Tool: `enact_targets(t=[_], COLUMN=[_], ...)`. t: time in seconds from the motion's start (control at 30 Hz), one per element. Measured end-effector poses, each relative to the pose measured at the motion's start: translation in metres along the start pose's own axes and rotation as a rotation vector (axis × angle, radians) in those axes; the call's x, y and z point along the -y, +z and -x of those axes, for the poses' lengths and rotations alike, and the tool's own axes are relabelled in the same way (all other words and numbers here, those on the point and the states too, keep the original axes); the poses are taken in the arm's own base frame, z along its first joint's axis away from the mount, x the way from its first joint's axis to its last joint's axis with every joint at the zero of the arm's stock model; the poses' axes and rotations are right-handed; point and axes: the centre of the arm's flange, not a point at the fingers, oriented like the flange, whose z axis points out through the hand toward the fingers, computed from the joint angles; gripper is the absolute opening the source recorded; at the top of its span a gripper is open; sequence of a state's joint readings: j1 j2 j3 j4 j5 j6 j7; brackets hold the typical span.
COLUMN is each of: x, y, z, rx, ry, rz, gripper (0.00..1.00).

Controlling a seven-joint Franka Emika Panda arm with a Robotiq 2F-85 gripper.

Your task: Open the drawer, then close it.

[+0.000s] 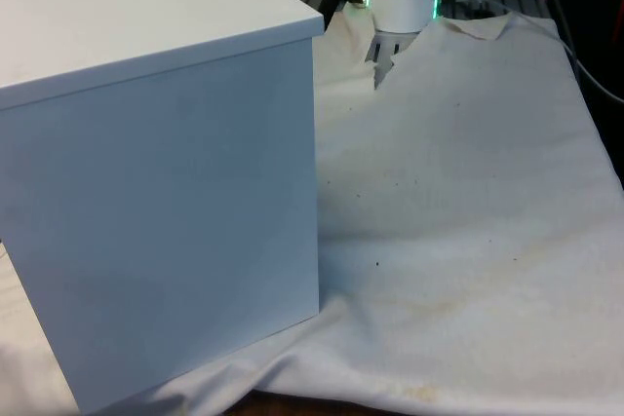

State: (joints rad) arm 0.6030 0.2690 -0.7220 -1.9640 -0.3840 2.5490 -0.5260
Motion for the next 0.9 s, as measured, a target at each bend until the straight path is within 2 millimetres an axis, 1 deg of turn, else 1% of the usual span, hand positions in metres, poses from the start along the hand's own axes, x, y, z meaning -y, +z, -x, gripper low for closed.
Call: enact_targets(t=[0.23,0.37,0.57,0.63,0.77,0.83,0.9], x=[0.0,-0.003,-0.003,-0.003,-0.004,-0.004,-0.004], y=[0.011,0.013,0.012,0.012,0.012,0.012,0.012], z=[0.005,0.008,0.008,0.008,0.008,0.008,0.008], rx=[0.005,0.003,-0.002,-0.003,-0.004,-0.005,-0.006], ry=[0.014,0.024,0.031,0.033,0.035,0.036,0.036], rz=[0.007,0.012,0.015,0.016,0.016,0.017,0.02], gripper=[1.0,1.0,0.99,0.9,0.67,0.49,0.39])
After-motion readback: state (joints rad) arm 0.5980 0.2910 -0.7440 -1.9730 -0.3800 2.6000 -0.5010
